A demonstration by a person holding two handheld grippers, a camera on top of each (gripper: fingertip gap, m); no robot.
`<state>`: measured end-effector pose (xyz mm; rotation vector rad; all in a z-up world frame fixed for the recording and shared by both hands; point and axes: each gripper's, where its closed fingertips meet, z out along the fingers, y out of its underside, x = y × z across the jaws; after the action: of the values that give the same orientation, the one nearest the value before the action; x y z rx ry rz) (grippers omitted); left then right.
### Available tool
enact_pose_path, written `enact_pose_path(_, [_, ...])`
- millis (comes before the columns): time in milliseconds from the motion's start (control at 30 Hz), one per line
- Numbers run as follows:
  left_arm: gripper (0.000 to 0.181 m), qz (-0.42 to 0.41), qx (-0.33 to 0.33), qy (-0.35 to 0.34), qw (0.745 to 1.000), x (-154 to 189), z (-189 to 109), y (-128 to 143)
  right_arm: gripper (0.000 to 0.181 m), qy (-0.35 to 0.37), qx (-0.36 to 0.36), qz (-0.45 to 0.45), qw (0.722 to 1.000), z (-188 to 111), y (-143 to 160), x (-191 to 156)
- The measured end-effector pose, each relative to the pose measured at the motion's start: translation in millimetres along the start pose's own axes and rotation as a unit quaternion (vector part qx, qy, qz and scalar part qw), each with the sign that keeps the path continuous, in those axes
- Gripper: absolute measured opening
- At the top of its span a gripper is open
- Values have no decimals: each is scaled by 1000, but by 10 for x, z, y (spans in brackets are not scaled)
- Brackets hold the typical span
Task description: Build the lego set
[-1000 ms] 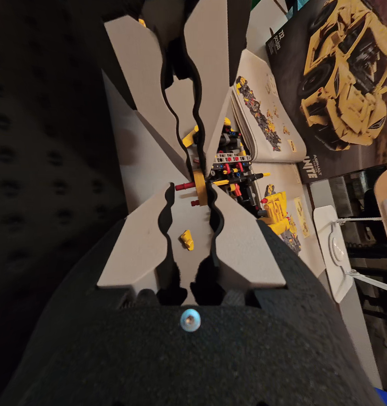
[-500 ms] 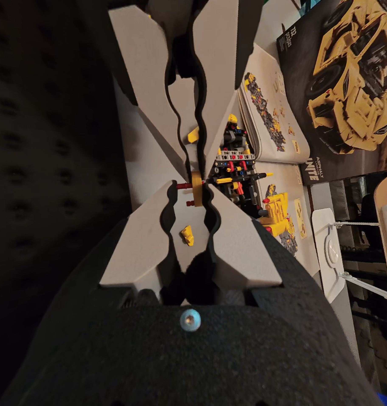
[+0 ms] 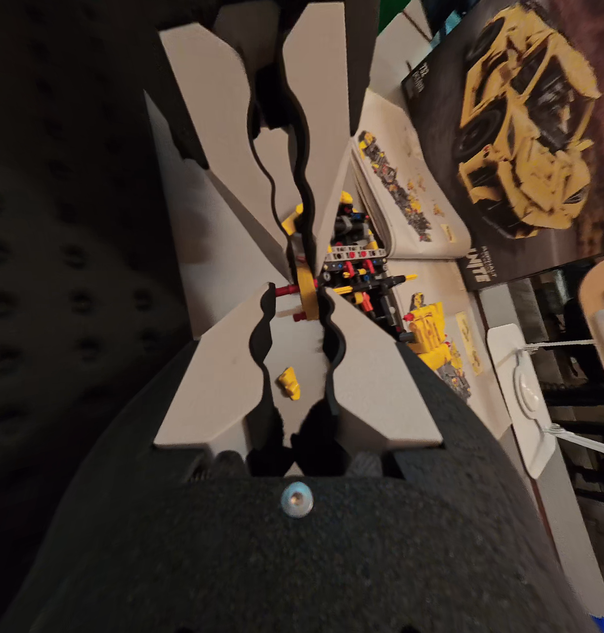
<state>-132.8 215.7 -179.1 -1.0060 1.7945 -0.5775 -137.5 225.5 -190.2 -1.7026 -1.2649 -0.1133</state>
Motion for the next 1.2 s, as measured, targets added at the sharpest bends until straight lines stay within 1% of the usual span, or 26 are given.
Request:
enact_pose_path(67, [7,3,4,-8,1000,-23,-4,-21,25,9,4,4,1000,-26,-14,36])
enact_pose_path(133, [7,16,-3,-18,1000,-23,14,-8,25,18,-6,-8,1000,-29,15,49])
enact_pose_path(267, [7,20,-9,-27,999,-33,26,-5,22,54,-27,-82,995,-22,19,62])
enact_pose_path(333, [7,22,-12,-32,999,-39,29,-5,22,59,-42,-102,992,-20,26,70])
enact_pose_path(433, [7,15,-8,-34,999,-57,13,-22,21,49,-50,-87,994,-21,13,84])
enact_pose_path(500, [7,7,-6,-23,1000,-32,7,-26,19,45,-51,-87,994,-26,15,73])
enact_pose_path(600, [7,18,-13,-13,1000,16,15,-2,18,36,-55,-80,995,-13,36,20])
enact_pose_path(733, [7,14,-16,-2,1000,55,23,6,14,18,-54,-67,996,-2,53,-16])
enact_pose_path(800, [7,21,-23,-7,999,40,29,28,14,19,-59,-71,996,25,63,-6])
enact_pose_path(900, [7,18,-14,-13,1000,2,18,9,15,16,-46,-52,997,12,40,30])
enact_pose_path(967, [7,14,-4,-22,1000,-60,-2,-9,16,28,-26,-37,999,7,1,91])
enact_pose_path(1033, [8,-13,9,-23,1000,-118,-22,-30,17,36,-2,-10,999,-4,-36,147])
enact_pose_path(1133, [7,-63,21,-41,997,-261,-71,-35,18,64,32,16,997,-109,-64,289])
enact_pose_path(1200, [7,-105,34,-54,992,-368,-106,-43,18,67,66,69,993,-215,-89,394])
